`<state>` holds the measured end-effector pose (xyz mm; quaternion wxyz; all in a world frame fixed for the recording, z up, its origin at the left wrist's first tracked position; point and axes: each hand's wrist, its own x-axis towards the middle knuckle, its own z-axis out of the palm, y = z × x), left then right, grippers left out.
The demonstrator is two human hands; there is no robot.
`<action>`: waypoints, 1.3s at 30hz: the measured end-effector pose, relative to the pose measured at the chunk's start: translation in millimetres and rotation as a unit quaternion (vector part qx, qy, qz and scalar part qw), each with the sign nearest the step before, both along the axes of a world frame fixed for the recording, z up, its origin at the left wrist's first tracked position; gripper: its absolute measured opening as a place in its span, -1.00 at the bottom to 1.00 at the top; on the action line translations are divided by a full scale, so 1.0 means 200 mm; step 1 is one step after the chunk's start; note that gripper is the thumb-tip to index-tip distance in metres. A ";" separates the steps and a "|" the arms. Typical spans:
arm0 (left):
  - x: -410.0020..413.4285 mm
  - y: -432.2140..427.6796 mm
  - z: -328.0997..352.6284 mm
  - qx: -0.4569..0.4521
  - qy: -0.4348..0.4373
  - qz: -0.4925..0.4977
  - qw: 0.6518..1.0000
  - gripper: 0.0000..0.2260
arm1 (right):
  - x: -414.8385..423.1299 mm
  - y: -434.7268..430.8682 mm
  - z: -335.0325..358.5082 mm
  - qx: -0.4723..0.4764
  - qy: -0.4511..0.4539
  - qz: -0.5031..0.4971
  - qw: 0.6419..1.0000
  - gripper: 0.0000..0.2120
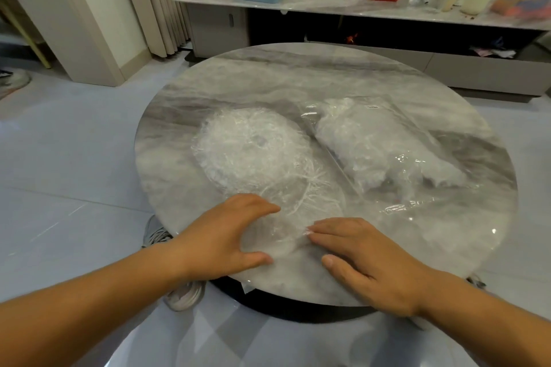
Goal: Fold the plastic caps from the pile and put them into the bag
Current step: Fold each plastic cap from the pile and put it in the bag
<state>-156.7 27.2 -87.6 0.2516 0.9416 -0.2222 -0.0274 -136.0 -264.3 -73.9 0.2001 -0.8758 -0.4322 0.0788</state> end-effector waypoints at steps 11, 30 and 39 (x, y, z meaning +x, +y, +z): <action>0.03 0.02 0.07 -0.066 0.062 0.076 0.993 -0.83 | 0.06 0.02 0.02 0.149 0.207 -0.175 0.951 -0.78; 0.16 -0.12 0.02 -0.016 0.125 0.231 0.965 -0.61 | 0.03 0.08 -0.02 0.004 -0.047 -0.069 0.996 -0.68; 0.18 -0.16 0.03 0.018 0.119 0.237 0.964 -0.50 | 0.08 0.11 -0.01 -0.010 -0.051 -0.044 0.998 -0.66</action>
